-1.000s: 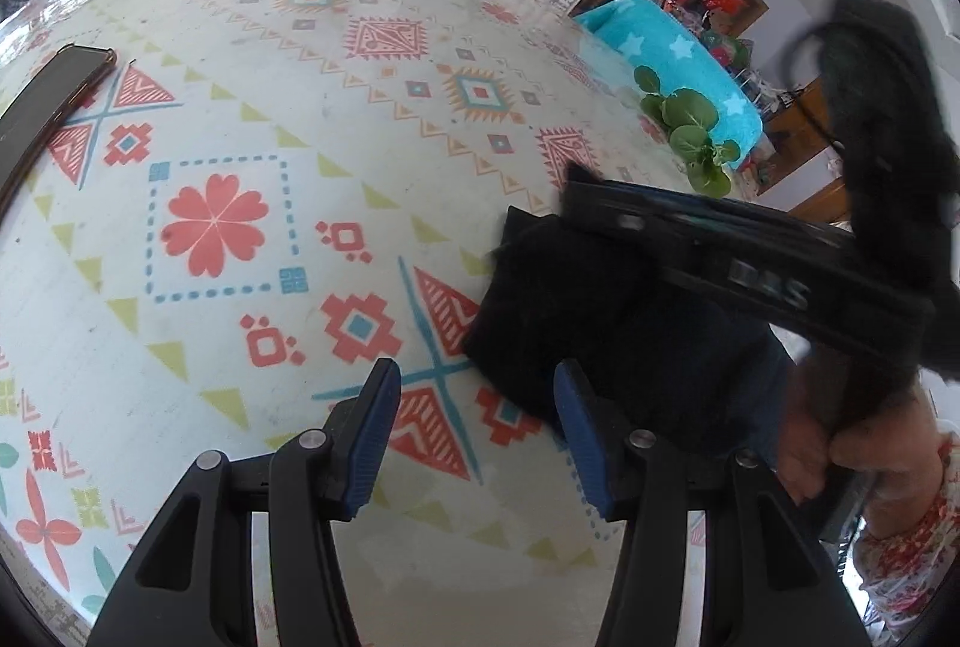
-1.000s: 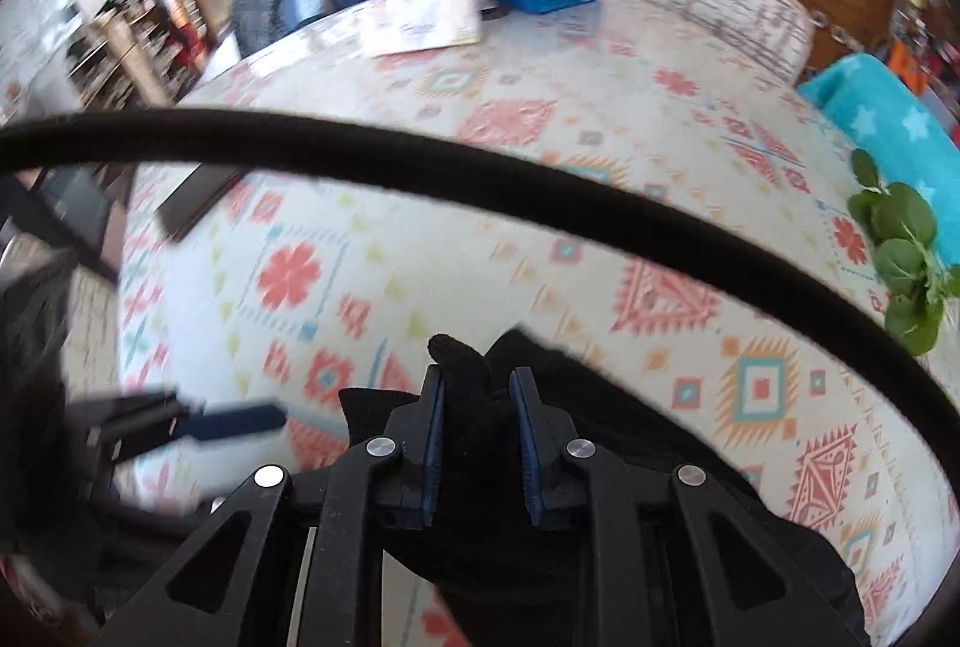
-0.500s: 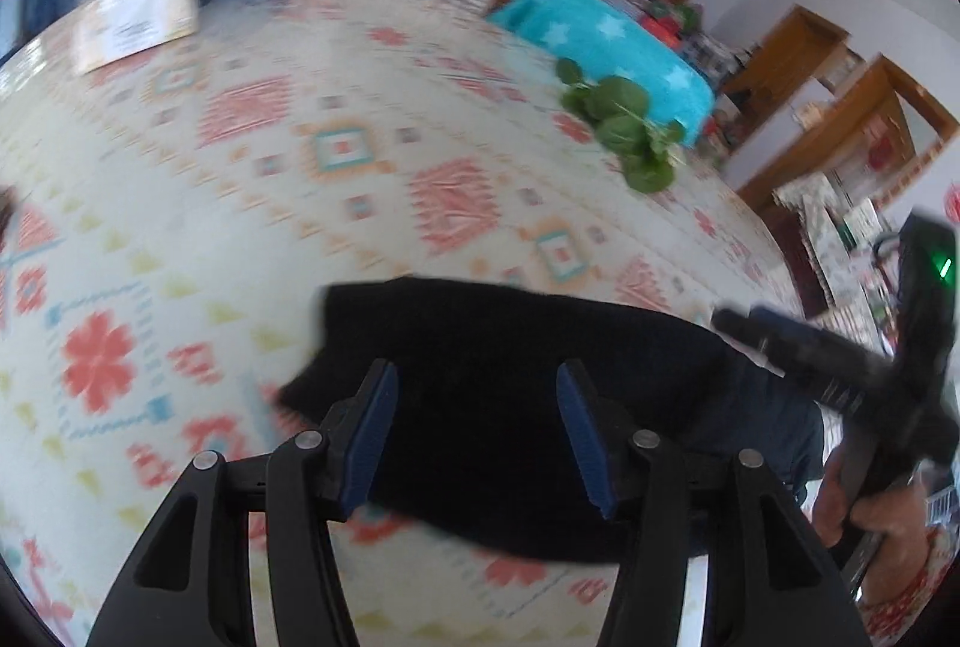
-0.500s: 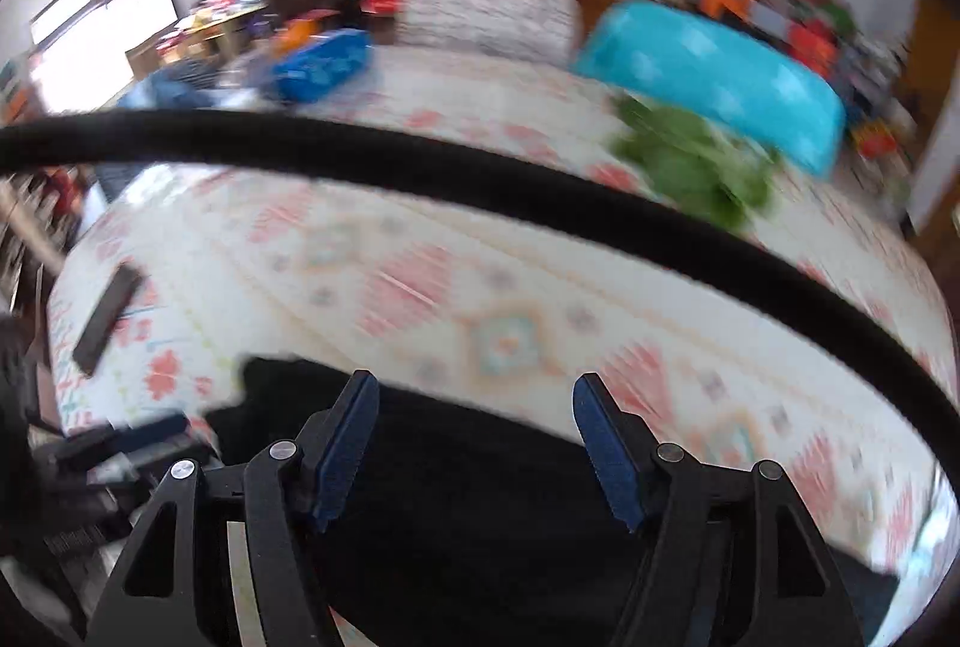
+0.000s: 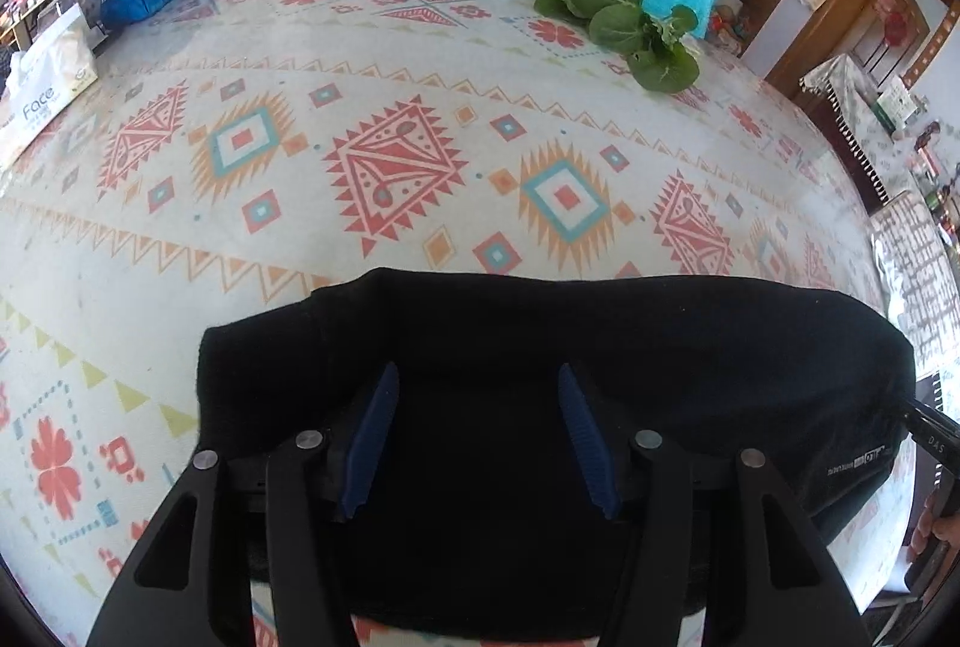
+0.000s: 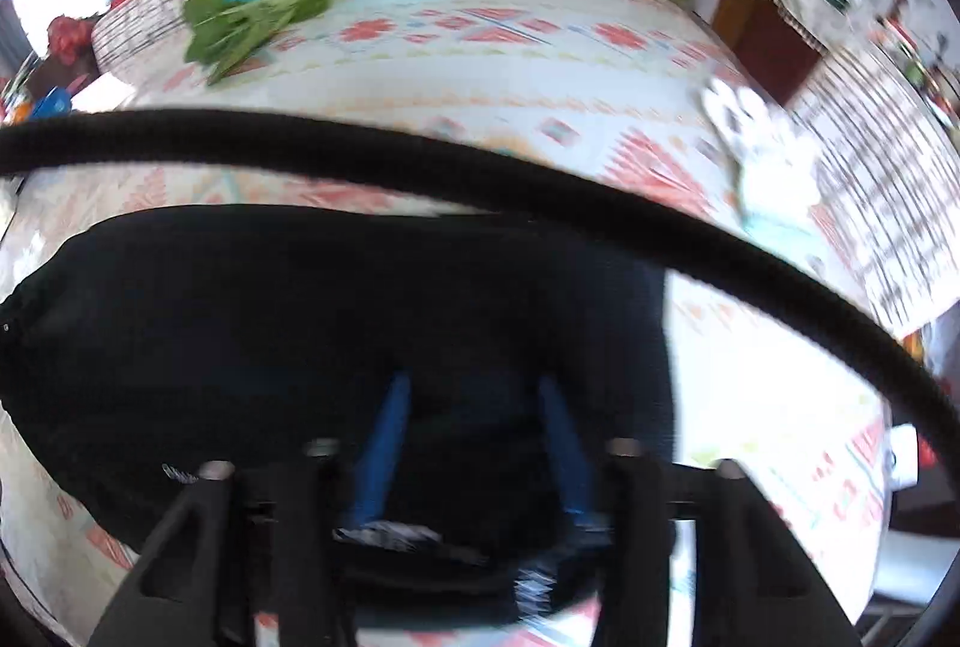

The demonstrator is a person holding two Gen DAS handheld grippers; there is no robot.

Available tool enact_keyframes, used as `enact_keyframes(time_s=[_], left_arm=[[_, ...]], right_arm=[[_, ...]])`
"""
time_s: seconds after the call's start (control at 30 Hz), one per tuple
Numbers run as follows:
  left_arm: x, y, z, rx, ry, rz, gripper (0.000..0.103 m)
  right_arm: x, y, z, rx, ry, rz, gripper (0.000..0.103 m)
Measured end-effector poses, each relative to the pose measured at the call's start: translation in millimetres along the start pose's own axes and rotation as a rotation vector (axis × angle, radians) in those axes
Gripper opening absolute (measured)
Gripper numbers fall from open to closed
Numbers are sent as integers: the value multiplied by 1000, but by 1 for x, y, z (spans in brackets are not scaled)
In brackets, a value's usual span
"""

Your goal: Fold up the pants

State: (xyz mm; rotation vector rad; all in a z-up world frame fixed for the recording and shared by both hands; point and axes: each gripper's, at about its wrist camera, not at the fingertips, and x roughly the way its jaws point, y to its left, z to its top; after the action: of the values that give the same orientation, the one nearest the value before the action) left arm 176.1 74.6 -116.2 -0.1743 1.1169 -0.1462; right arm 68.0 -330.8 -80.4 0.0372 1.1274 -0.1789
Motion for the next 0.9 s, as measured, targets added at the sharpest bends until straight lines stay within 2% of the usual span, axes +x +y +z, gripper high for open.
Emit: enact_keyframes(time_s=[0.07,0.1,0.17,0.27,0.37,0.47,0.7,0.9], left_arm=[[-15,-13,-4,36,-29,-17,55],[-22,-24,-9,67,-41,-28,55],[-28,-46,-19,116,-41,-65,55],[-25,-84,-40,220,-15,-123,55],[-24,-109,-59,325,4,-148,55],[-26,-120,-70,396,12,-194,55],[-8,-125,-74,452,77,-220,55],[-13,-129,-79,476,88,-231,55]], right_arm=[[-12,12,-2,-19,-11,-64,42],[-17,17,-8,-29,-31,-88,51],[-31,37,-16,-49,-75,-36,63],[-37,69,-28,-101,-60,96,63],[-40,91,-42,-167,-50,155,63],[-42,92,-60,-230,-46,191,63],[-23,109,-67,-348,-28,201,63],[-16,144,-70,-538,-47,165,63]])
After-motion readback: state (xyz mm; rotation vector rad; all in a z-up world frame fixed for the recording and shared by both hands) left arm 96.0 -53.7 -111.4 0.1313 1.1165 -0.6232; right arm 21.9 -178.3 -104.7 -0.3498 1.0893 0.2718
